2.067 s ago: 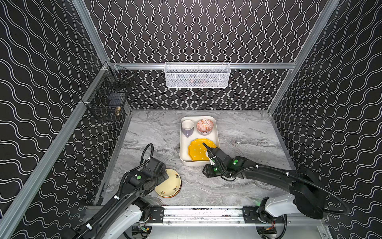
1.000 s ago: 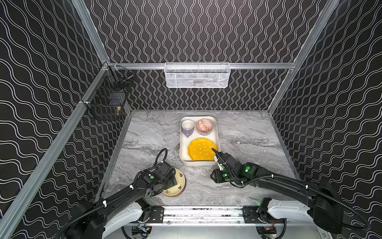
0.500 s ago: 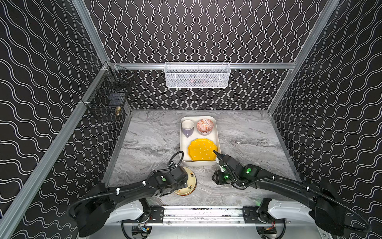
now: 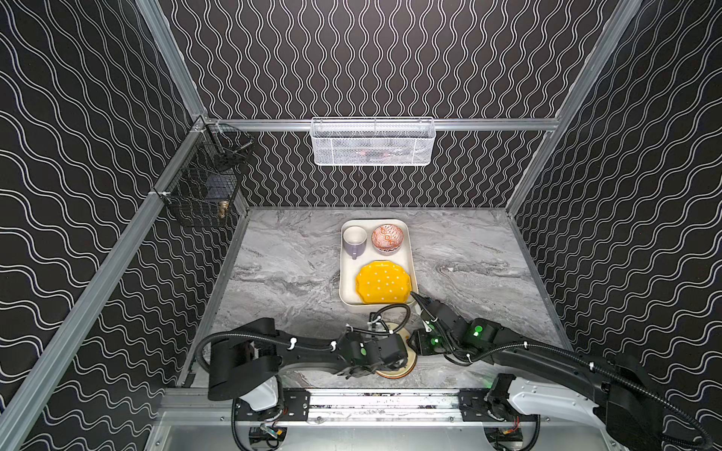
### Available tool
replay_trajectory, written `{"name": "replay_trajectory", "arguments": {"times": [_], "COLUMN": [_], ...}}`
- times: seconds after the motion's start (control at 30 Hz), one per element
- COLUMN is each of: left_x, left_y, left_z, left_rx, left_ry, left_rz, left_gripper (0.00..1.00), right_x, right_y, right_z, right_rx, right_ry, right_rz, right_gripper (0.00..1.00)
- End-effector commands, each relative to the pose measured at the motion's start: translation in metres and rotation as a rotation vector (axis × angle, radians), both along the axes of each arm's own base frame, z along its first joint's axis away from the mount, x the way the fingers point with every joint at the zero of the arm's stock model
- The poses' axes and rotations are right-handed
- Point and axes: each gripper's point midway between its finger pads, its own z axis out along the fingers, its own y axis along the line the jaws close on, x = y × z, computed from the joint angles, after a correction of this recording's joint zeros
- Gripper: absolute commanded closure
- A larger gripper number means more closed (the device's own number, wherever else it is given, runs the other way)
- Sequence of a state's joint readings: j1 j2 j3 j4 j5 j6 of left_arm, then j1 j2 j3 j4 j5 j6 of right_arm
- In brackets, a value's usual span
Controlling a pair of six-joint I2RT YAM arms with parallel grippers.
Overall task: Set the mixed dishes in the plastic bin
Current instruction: 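Grip the cream plate rim with both grippers from opposite sides, then tilt the cream and orange plates up on edge with both grippers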
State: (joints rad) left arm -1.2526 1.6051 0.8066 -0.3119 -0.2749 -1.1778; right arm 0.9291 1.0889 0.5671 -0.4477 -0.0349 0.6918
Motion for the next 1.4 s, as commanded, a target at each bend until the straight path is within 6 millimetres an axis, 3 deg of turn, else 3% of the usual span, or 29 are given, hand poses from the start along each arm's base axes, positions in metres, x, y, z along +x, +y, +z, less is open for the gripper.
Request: {"name": "replay_trajectory", "arguments": {"times": [0.0,0.1,0.33,0.47,0.7,1.0,1.37], "left_x": [-0.026,-0.027,-0.024,-0.022,-0.006,0.012,0.017], "left_y": [0.006,0.003,0.027,0.035,0.043,0.045,0.045], "left_z": [-0.011,-0.001,0.025,0.035,0.042,0.051,0.057], "left_rx": [0.073,0.063,0.033,-0.017,-0.114,-0.157,-0.186], "left_ry": [0.116,0.103,0.042,0.008,-0.026,-0.052,-0.062], "left_rz": [-0.052,-0.072,-0.052,-0.054,-0.039,-0.046,-0.053], "left_gripper": [0.07,0.04,0.03,0.1,0.31,0.31,0.3], "right_x": [0.0,0.0,-0.002,-0.003,-0.003,-0.004,-0.003], "right_y": [-0.005,-0.008,-0.014,-0.014,-0.022,-0.018,-0.012], "right_z": [-0.004,-0.007,-0.017,-0.023,-0.026,-0.024,-0.02], "right_rx": [-0.015,-0.03,-0.069,-0.081,-0.113,-0.109,-0.112], "right_ry": [0.008,0.011,0.03,0.049,0.056,0.077,0.076], "right_rz": [-0.028,-0.043,-0.055,-0.062,-0.096,-0.097,-0.099], "right_gripper": [0.59,0.59,0.62,0.67,0.72,0.87,0.9]}}
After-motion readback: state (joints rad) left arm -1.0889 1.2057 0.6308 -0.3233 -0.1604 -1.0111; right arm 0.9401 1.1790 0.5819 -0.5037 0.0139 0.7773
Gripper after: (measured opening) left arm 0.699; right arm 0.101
